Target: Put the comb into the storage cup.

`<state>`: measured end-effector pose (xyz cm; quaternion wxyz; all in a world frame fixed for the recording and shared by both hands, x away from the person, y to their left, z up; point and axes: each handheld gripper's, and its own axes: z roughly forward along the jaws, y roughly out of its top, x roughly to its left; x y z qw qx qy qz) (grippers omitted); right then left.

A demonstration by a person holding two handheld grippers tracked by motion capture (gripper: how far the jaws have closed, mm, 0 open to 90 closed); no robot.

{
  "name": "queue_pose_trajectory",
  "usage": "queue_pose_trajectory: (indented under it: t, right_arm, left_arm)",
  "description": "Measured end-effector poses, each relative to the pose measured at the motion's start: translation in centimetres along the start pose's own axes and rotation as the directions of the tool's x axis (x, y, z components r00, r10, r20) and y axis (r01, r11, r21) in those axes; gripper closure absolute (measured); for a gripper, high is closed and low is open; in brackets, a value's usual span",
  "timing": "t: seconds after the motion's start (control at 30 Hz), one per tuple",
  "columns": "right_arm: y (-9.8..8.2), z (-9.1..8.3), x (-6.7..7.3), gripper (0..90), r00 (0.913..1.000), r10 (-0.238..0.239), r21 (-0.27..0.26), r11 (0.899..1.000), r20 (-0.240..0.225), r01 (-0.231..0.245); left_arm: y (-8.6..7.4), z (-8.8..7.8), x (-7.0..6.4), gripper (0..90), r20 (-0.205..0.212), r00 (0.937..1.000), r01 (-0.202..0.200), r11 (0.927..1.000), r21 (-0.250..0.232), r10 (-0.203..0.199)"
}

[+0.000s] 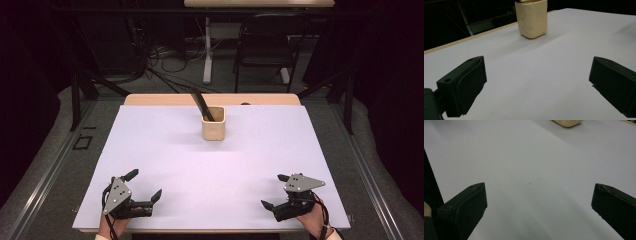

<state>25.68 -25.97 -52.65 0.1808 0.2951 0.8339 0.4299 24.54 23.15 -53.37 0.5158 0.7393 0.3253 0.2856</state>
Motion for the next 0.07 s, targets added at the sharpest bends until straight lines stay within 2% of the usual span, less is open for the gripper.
queue_pose_trajectory:
  t: [0.07]
  right_arm:
    - [-0.03, 0.03, -0.06, 0.0, 1.0000, 0.002, 0.003, 1.000, 0.000, -0.002]
  left_arm:
    - [0.00, 0.05, 0.01, 1.1, 0.001, 1.0000, 0.001, 1.0000, 0.001, -0.001]
